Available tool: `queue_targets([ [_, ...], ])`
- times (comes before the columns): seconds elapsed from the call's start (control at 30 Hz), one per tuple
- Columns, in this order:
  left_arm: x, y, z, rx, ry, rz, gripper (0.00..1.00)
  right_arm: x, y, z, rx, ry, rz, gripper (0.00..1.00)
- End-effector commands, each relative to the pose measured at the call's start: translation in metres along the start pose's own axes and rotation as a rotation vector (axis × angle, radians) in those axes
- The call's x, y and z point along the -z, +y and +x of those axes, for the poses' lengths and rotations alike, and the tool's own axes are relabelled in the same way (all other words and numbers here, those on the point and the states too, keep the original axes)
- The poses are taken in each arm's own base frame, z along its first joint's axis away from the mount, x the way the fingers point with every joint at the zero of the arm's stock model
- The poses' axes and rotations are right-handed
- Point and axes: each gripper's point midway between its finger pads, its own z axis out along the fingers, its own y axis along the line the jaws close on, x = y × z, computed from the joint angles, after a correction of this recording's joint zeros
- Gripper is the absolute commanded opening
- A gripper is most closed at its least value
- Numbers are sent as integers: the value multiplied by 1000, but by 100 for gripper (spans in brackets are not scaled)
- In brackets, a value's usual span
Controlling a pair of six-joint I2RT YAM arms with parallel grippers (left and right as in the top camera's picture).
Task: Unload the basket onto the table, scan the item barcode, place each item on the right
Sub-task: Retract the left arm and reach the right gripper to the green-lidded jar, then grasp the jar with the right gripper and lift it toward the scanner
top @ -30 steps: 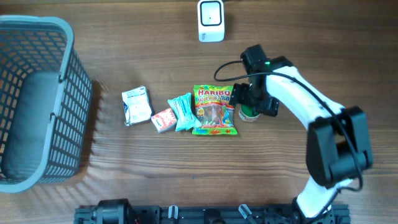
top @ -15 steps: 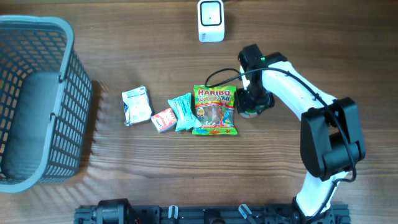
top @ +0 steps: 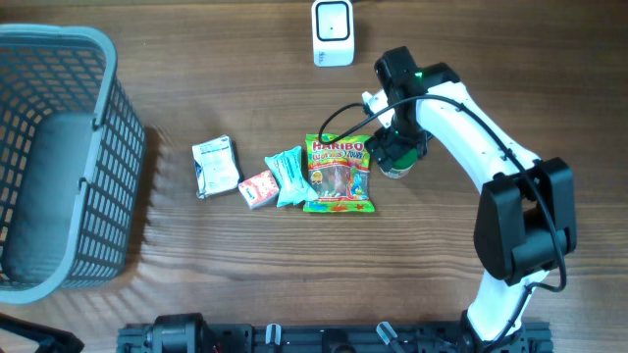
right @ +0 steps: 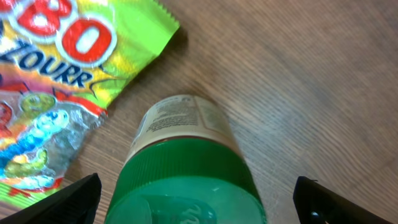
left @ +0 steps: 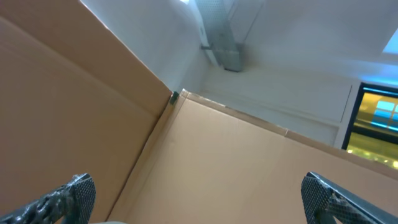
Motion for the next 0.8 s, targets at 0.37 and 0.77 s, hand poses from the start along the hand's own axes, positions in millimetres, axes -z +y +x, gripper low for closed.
queue_targets([
  [0.37,32,-11,144,-137,550,177,100,105,-5,-29,-1125,-64,-337,100],
  [0.77,63,1,296,-111,875,234,100,42,-9,33,-1576,173,-72,100],
])
